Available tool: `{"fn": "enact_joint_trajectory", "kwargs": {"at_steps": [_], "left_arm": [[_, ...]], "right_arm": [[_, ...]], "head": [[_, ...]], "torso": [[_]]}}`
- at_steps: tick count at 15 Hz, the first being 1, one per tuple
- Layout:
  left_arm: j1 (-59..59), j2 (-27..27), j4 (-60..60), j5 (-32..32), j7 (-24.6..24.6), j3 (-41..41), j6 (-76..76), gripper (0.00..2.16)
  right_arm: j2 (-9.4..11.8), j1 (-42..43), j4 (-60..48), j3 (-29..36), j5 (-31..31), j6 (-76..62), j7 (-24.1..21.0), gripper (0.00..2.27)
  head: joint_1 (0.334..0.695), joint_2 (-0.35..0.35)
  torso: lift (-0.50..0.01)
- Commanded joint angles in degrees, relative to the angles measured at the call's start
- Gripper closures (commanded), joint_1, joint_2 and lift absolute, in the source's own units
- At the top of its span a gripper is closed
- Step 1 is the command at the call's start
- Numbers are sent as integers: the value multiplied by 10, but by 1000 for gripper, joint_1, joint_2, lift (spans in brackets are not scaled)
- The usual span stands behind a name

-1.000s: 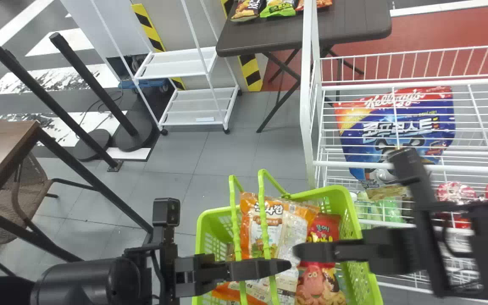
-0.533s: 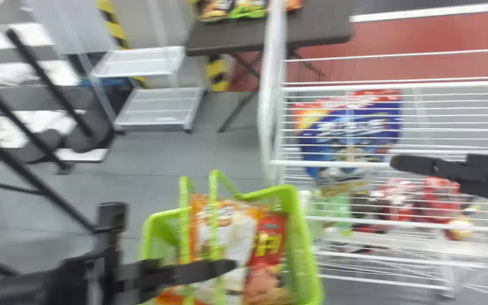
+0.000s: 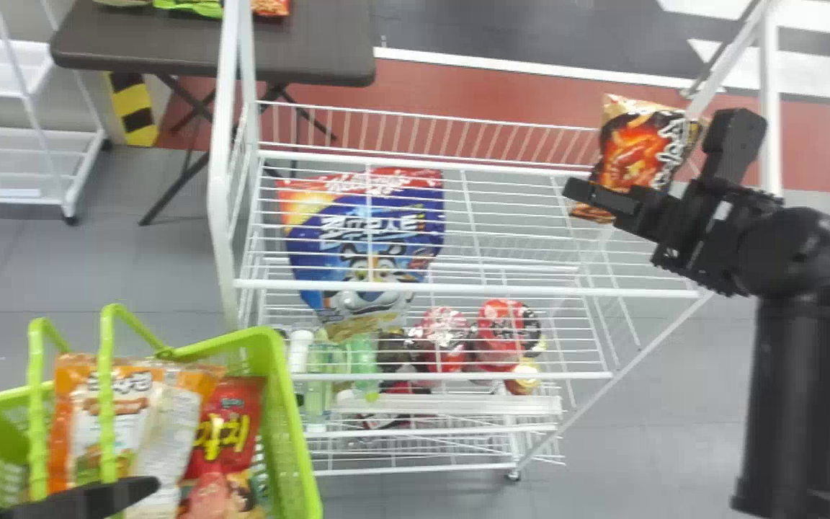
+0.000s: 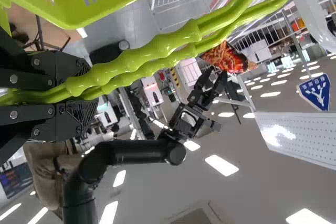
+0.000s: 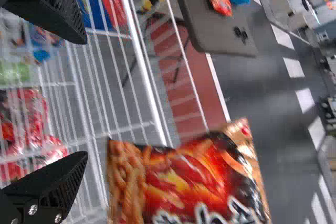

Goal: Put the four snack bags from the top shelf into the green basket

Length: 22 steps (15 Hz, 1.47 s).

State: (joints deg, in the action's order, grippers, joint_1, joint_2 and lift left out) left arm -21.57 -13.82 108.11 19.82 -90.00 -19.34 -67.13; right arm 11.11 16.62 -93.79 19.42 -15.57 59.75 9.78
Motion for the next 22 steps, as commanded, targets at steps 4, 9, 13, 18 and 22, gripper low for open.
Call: {"fn": "enact_joint_trajectory", "kwargs": {"at_steps": [4,9,13,18,22], "left_arm": [[-1,1,-11,-1,-6,-4,4,2148],[-1,-1,-16,-3,-6,-4,7,2148],[3,-4,-25,-3,-6,-4,12,2145],[5,-5,-26,-3,-6,-4,11,2148],[5,-5,-28,-1,-6,-4,11,2148]], "right_arm": [[15,68,134,0,63,-116,-6,53],[16,148,264,-19,139,-171,-36,60],[16,198,346,-25,186,-187,-50,380],[13,192,351,-32,199,-187,-69,2260],[4,152,291,-28,179,-209,-81,2260]], "head": [[695,-295],[695,-321],[695,-332],[695,-332],[695,-337]], "torso": [[0],[0],[0],[0],[0]]}}
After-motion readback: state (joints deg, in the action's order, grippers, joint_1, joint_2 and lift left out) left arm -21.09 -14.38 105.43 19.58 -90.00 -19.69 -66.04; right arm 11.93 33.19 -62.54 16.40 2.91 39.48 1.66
